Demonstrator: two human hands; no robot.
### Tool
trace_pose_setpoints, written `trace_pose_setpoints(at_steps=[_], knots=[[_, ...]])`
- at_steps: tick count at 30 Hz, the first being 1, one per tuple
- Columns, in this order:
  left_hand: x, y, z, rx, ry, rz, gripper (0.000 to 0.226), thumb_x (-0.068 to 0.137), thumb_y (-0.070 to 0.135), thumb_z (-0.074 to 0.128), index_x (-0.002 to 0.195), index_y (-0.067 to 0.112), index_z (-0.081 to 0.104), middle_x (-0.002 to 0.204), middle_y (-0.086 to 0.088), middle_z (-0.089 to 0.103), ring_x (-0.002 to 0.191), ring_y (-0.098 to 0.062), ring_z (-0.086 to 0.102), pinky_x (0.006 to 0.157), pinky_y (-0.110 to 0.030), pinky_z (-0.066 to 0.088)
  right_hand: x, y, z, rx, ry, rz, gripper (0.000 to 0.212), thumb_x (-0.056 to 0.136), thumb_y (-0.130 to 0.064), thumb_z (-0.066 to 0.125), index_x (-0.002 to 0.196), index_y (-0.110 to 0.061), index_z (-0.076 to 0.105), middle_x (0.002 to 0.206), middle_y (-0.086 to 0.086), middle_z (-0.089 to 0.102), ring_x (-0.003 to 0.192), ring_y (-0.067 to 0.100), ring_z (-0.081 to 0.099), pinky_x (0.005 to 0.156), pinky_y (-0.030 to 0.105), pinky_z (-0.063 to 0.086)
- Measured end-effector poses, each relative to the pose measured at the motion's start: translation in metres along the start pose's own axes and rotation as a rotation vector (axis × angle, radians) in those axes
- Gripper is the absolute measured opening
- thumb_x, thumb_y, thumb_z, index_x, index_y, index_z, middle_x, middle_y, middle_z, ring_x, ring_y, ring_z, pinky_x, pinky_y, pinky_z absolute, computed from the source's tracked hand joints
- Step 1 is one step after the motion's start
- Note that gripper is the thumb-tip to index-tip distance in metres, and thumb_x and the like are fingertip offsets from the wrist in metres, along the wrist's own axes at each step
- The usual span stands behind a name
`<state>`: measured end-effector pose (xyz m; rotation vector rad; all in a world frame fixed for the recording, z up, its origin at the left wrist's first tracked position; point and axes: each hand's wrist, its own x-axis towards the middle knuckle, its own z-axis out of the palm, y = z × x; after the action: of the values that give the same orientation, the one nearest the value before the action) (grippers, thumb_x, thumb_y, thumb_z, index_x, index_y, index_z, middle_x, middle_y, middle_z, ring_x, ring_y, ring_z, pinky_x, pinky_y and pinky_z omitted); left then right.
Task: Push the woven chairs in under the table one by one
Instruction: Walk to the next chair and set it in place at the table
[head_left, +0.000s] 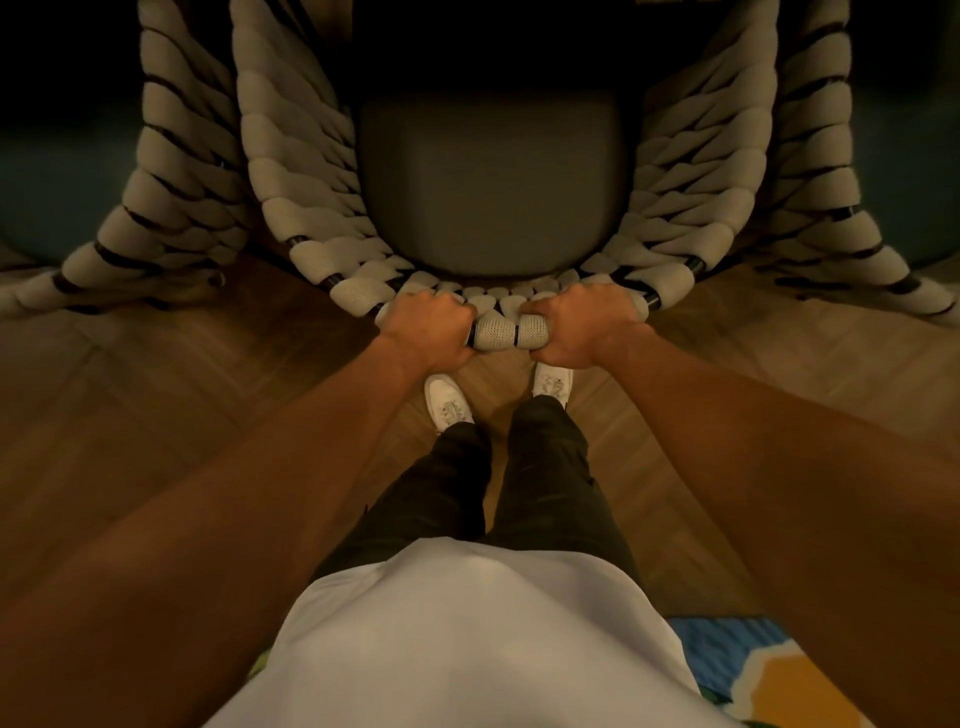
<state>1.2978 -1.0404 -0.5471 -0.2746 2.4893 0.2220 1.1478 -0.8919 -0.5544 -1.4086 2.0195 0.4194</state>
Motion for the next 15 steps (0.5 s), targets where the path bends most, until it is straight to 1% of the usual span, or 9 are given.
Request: trace_pose_setpoints(at_steps=[3, 6, 9, 11, 13, 15], knots=[[0.006, -0.002, -0.004, -0.002, 0.017, 0.007, 0.045, 0.091, 0.052, 0.057, 0.123, 0.021, 0.061, 0.11, -0.006, 0.066, 0.098, -0.027, 0.064, 0.079, -0.039, 0.051, 0.005, 0.007, -0.004, -0.01, 0.006, -0.01, 0.066, 0.082, -0.07, 0.054, 0.143, -0.044, 0.049, 0.114, 0.001, 0.068, 0.102, 0.025, 0.065, 0.079, 0.038, 0.051], [0.011, -0.008, -0.008, -0.014, 0.035, 0.025, 0.043, 0.092, 0.051, 0.056, 0.124, 0.023, 0.061, 0.109, -0.004, 0.067, 0.096, -0.025, 0.065, 0.08, -0.038, 0.051, 0.013, 0.01, -0.009, -0.01, 0.011, -0.008, 0.063, 0.082, -0.069, 0.054, 0.14, -0.043, 0.051, 0.111, 0.001, 0.068, 0.101, 0.026, 0.065, 0.076, 0.037, 0.048], [0.011, -0.018, -0.014, -0.049, 0.033, 0.026, 0.042, 0.092, 0.052, 0.057, 0.124, 0.026, 0.063, 0.106, -0.002, 0.069, 0.092, -0.023, 0.066, 0.078, -0.037, 0.055, 0.02, 0.005, -0.012, -0.015, 0.028, 0.0, 0.056, 0.08, -0.069, 0.054, 0.128, -0.042, 0.059, 0.099, -0.002, 0.066, 0.095, 0.025, 0.064, 0.077, 0.038, 0.048], [0.01, -0.024, -0.017, -0.07, 0.018, 0.021, 0.042, 0.091, 0.053, 0.058, 0.124, 0.027, 0.063, 0.105, -0.001, 0.069, 0.09, -0.022, 0.066, 0.077, -0.039, 0.057, 0.024, 0.001, -0.016, -0.014, 0.026, 0.011, 0.051, 0.079, -0.068, 0.053, 0.122, -0.041, 0.062, 0.089, -0.004, 0.061, 0.092, 0.025, 0.064, 0.073, 0.038, 0.044], [0.008, -0.03, -0.02, -0.075, 0.009, 0.016, 0.042, 0.091, 0.054, 0.06, 0.124, 0.028, 0.062, 0.105, -0.001, 0.069, 0.09, -0.023, 0.066, 0.076, -0.04, 0.057, 0.029, -0.004, -0.019, -0.008, 0.03, 0.02, 0.051, 0.076, -0.068, 0.053, 0.117, -0.039, 0.065, 0.089, -0.005, 0.062, 0.089, 0.024, 0.064, 0.07, 0.037, 0.042], [0.007, -0.036, -0.021, -0.058, 0.026, 0.015, 0.042, 0.09, 0.056, 0.061, 0.121, 0.028, 0.062, 0.103, -0.002, 0.069, 0.089, -0.024, 0.066, 0.074, -0.04, 0.057, 0.034, -0.009, -0.018, 0.002, 0.04, 0.03, 0.053, 0.075, -0.068, 0.054, 0.117, -0.038, 0.066, 0.094, -0.004, 0.066, 0.089, 0.024, 0.065, 0.069, 0.036, 0.041]])
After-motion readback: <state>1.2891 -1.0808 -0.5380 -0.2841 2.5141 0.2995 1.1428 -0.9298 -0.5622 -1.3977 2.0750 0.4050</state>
